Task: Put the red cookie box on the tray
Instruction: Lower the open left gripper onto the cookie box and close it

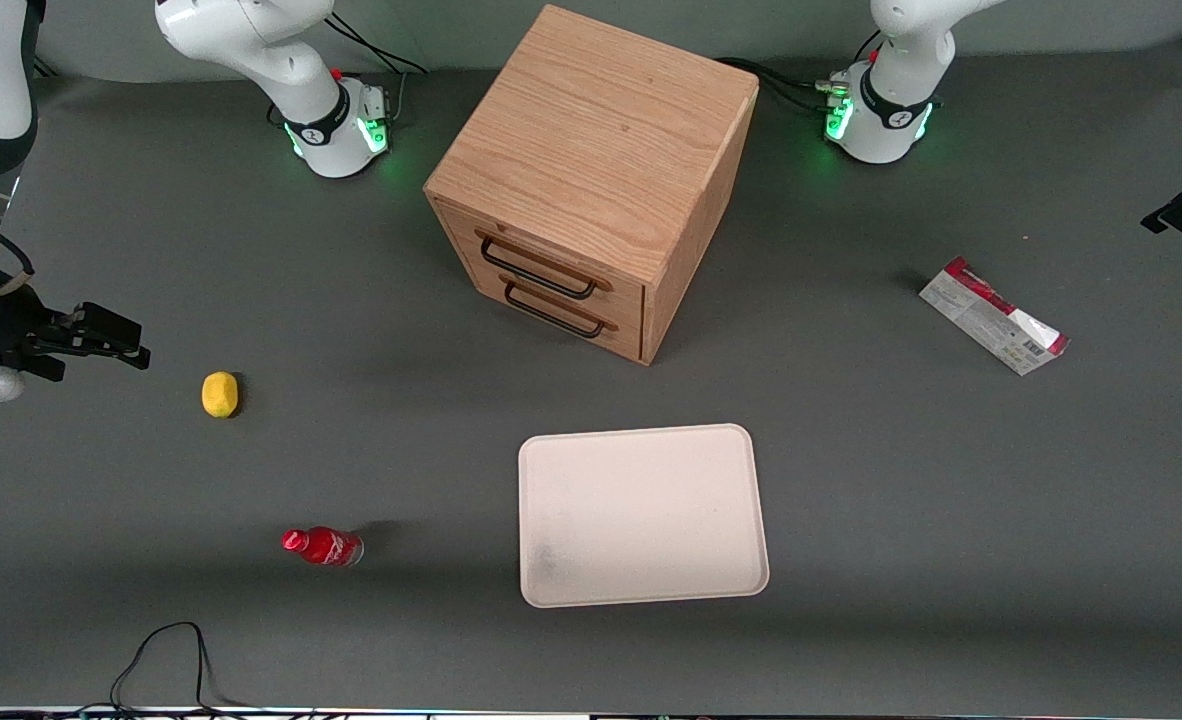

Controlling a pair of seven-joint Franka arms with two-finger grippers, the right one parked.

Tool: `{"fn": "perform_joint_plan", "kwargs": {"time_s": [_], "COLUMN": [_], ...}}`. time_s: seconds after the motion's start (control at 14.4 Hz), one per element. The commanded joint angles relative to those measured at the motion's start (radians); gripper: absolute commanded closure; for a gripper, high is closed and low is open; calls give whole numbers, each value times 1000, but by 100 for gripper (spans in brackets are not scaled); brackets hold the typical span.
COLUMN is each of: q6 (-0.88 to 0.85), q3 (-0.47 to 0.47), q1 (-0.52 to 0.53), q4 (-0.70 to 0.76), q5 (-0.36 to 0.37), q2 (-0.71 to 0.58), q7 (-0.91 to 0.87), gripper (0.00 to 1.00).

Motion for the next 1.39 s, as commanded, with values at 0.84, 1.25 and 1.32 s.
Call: {"fn": "perform_joint_plan", "kwargs": {"time_s": [0.84, 1.25, 1.32], "q6": [723, 984, 1016], "q3": [-14, -14, -14], "q1": [-4, -3, -3], "q4": [-502, -600, -609], "q5": [-29, -31, -31], "q2": [117, 235, 252], "q7": [-20, -20, -20], "gripper": [0, 0, 0]}}
